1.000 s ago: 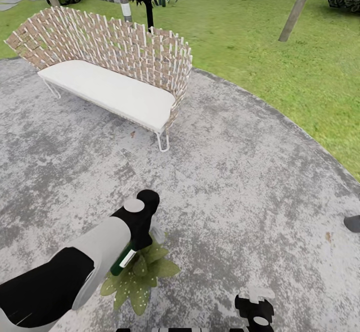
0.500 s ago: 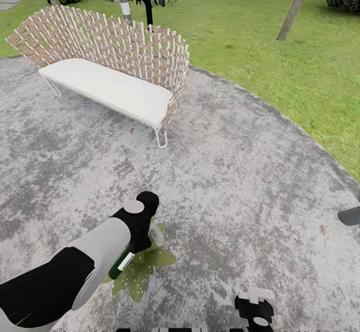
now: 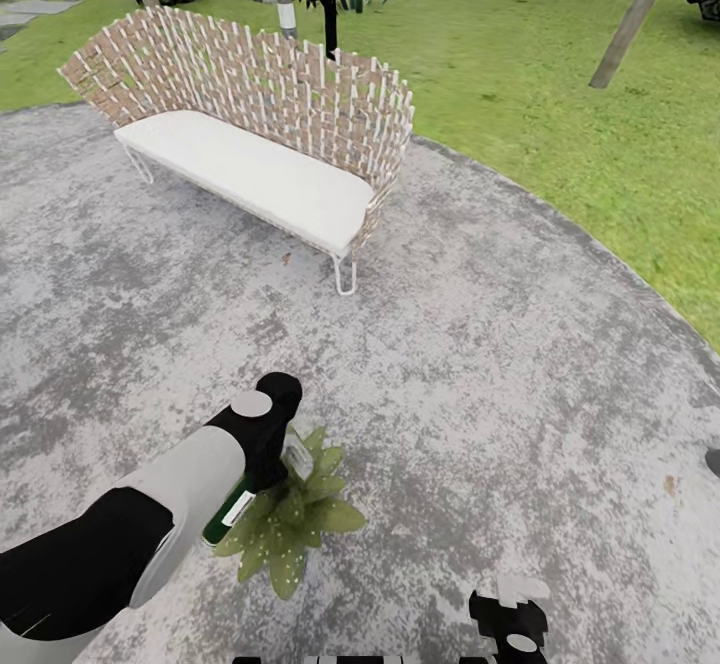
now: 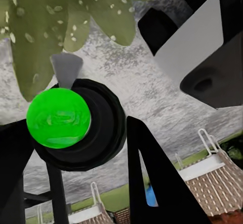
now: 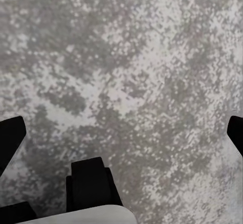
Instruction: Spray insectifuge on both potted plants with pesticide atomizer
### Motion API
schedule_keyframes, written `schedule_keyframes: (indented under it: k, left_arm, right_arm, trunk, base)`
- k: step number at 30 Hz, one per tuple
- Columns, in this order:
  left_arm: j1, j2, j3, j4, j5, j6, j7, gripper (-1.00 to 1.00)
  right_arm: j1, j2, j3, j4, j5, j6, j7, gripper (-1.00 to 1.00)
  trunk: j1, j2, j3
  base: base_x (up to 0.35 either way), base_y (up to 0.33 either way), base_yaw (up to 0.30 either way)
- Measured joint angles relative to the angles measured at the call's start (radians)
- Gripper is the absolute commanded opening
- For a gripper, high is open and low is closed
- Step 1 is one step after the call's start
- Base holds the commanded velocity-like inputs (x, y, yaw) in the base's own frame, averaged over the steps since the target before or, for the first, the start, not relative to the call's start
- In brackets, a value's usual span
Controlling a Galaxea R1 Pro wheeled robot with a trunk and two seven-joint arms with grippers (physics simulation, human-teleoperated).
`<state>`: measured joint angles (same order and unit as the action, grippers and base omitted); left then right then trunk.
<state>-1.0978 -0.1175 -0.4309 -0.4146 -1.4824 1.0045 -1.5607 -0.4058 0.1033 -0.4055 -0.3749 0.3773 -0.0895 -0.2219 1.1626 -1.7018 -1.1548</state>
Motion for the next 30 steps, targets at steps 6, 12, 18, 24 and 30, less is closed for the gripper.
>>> schedule_keyframes:
  k: [6,12,18,24,30]
  left_arm:
    - [0.007,-0.005,0.0,-0.017,0.0,0.0,0.0,-1.0]
    - [0.01,-0.016,0.002,-0.017,0.001,0.001,0.0,-1.0]
    - [0.012,-0.016,0.003,-0.016,0.0,0.0,0.0,-1.0]
    - [0.012,-0.016,0.0,-0.016,-0.001,-0.001,0.0,-1.0]
    - [0.013,-0.015,0.002,-0.016,-0.001,-0.001,0.0,-1.0]
  right_arm:
    - [0.0,0.0,0.0,0.0,0.0,0.0,0.0,1.0]
    - [0.0,0.0,0.0,0.0,0.001,0.0,0.0,1.0]
    - [0.0,0.0,0.0,0.001,0.0,0.0,0.0,1.0]
    - [0.0,0.0,0.0,0.0,0.0,0.0,0.0,1.0]
    - [0.0,0.0,0.001,0.001,0.0,0.0,0.0,1.0]
  trunk:
    - [0.0,0.0,0.0]
    - [0.001,0.0,0.0]
    - [0.001,0.0,0.0]
    - [0.001,0.0,0.0]
    - [0.001,0.0,0.0]
  base:
    - [0.097,0.0,0.001]
    - [-0.051,-0.1,0.0]
    - [-0.206,-0.207,0.172]
    - [-0.317,-0.047,0.165]
    - [-0.33,0.107,0.005]
